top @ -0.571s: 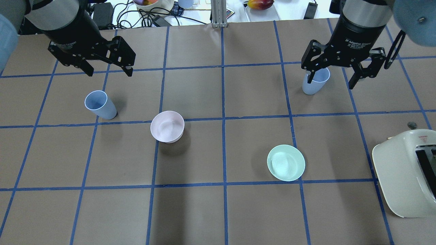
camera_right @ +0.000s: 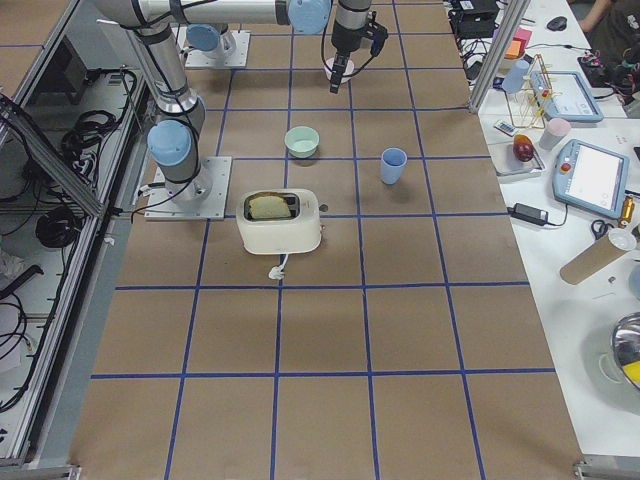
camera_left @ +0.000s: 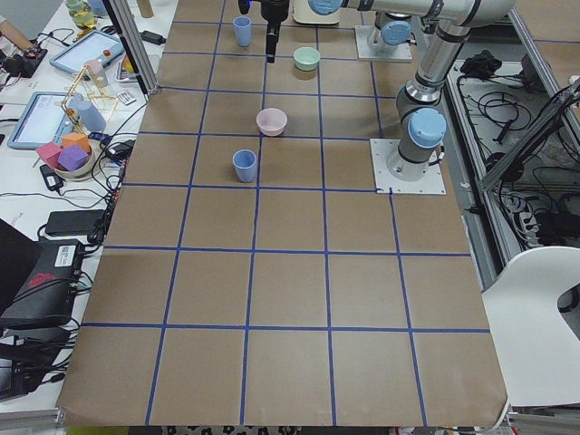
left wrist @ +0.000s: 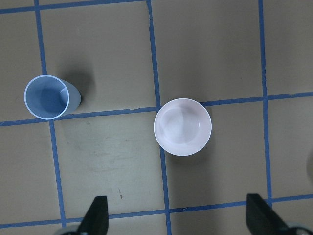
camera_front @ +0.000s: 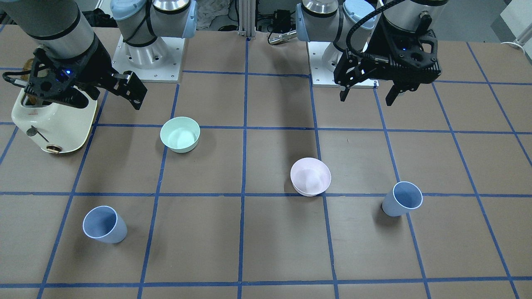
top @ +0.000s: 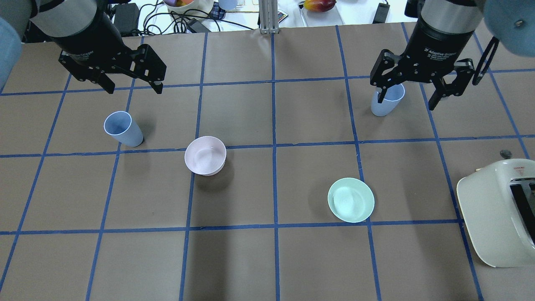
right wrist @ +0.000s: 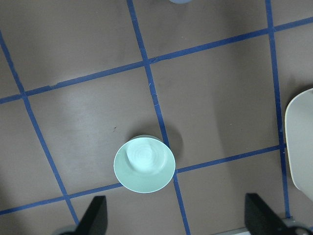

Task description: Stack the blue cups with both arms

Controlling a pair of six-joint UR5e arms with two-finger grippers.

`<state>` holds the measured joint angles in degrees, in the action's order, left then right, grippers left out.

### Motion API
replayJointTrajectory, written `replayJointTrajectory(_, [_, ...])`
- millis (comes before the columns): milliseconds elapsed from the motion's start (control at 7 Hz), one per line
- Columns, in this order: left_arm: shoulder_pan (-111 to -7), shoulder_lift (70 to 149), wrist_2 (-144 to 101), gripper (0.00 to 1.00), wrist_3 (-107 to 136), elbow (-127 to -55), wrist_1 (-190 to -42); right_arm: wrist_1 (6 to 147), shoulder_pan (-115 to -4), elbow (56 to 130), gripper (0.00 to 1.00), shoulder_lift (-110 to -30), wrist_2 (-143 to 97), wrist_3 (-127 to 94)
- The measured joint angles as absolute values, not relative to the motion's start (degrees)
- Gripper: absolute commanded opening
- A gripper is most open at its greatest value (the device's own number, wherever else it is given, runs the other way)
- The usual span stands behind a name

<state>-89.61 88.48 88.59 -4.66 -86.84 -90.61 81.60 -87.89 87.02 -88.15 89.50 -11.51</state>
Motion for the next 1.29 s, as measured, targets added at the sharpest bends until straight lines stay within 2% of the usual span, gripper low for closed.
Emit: replayJointTrajectory(1286, [-89.0,90.3,89.7,1.00,-5.0,-86.1,-90.3,83.9,-87.9,87.2,1.00,-87.7,89.2,-9.0])
